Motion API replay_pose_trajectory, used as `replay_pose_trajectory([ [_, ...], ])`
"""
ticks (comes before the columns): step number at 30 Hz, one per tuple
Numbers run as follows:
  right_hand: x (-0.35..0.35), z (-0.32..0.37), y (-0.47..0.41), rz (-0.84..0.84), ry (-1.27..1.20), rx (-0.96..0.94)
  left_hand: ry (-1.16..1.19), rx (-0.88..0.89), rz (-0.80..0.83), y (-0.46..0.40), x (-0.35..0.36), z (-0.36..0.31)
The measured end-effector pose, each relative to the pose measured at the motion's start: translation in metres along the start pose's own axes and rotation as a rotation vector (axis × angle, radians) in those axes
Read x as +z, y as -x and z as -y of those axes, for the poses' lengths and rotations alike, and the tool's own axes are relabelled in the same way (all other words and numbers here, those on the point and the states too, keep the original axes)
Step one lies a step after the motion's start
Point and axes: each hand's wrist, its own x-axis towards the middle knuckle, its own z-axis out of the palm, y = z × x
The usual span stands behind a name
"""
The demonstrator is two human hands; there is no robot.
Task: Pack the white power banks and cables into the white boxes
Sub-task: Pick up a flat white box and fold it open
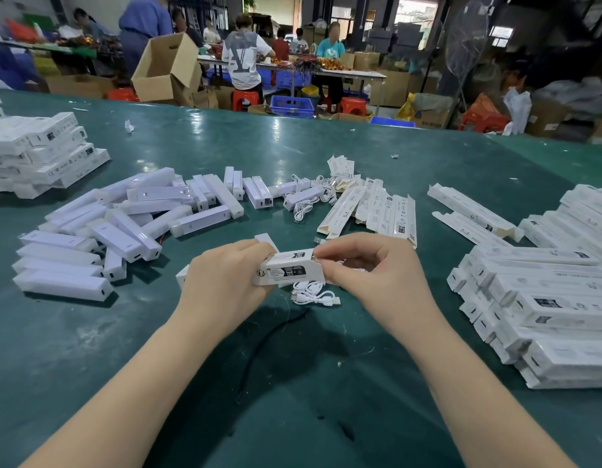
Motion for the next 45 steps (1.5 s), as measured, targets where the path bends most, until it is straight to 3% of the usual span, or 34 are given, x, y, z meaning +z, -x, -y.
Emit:
replay_pose_trajectory([
  [10,0.002,0.002,0.002,0.000,0.089,-0.060,-0.017,-0.038,-0.026,-0.001,0.003,0.002],
  [19,0.007,0.000,0.005,0.231,0.195,-0.039,-0.063,-0.035,-0.041,-0.003,0.001,0.010],
  [25,0.011,-0.005,0.003,-0.072,0.175,-0.134,-0.017,-0.003,-0.090,-0.004,0.001,0.005],
  [29,0.007,-0.006,-0.001,-0.002,-0.105,0.055,0.034,0.011,-0.114,-0.002,0.000,0.006],
  [37,0.012,-0.006,0.004,-0.027,-0.280,0.065,0.049,0.001,-0.096,-0.002,0.001,0.004],
  [45,0.022,-0.004,0.001,0.067,-0.851,0.548,0.051,0.072,-0.142,-0.001,-0.002,0.001],
])
